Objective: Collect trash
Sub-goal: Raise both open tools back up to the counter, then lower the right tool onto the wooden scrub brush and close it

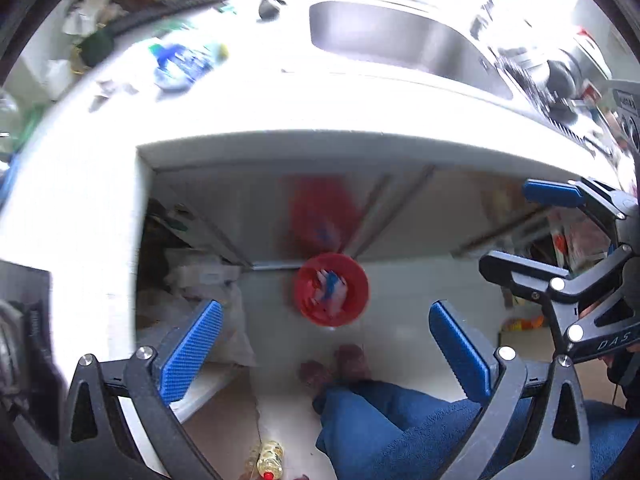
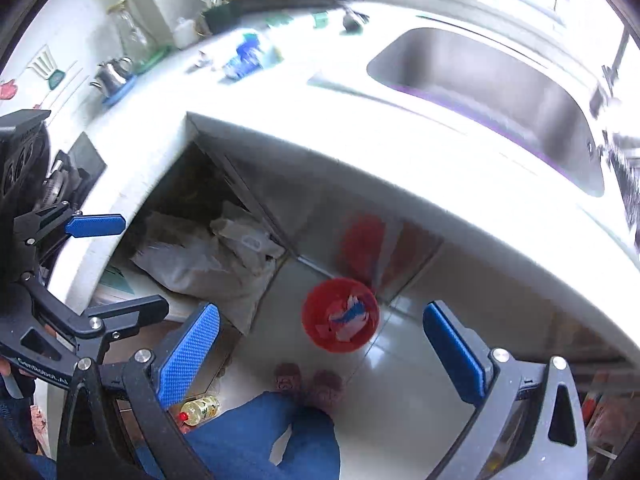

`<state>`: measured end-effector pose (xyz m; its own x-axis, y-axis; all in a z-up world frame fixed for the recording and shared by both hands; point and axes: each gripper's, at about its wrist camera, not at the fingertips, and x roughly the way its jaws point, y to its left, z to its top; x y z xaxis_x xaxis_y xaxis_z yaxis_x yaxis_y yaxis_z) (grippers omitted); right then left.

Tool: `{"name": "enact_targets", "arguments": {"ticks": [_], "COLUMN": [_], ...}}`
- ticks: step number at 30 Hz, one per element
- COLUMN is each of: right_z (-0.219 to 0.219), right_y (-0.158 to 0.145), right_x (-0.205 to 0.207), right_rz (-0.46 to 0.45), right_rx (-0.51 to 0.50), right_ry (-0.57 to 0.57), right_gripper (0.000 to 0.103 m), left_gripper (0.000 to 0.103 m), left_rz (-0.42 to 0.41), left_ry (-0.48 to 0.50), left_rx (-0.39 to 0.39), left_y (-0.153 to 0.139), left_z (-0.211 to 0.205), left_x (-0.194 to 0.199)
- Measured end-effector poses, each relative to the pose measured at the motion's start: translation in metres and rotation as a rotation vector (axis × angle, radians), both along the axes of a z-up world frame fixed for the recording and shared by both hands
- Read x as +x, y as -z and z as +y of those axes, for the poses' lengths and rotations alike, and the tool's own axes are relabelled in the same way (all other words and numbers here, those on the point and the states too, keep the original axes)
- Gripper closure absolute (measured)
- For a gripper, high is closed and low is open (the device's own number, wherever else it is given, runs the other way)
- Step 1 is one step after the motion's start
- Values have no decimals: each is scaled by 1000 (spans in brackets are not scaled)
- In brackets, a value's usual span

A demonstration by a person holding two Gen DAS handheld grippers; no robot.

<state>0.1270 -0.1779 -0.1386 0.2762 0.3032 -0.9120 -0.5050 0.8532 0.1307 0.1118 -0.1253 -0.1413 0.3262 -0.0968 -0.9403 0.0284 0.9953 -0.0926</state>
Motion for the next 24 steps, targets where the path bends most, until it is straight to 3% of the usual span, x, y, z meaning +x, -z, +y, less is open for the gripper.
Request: {"name": "enact_targets", "arguments": {"ticks": [13,24], "right_z": [56,100], "right_y": [-61,-74], "right_x": [35,112], "right_rz": [-118,-112], "right_rx": [49,47], "right_ry": [-101,-44], "right_gripper": [1,1], "left_gripper": [0,0], "left_rz": [-102,-118], "left_ry": [-135,-67], "left_rx": [10,5], "left_y": [-72,-83], "left_z": [72,130], "left_x": [29,116]}}
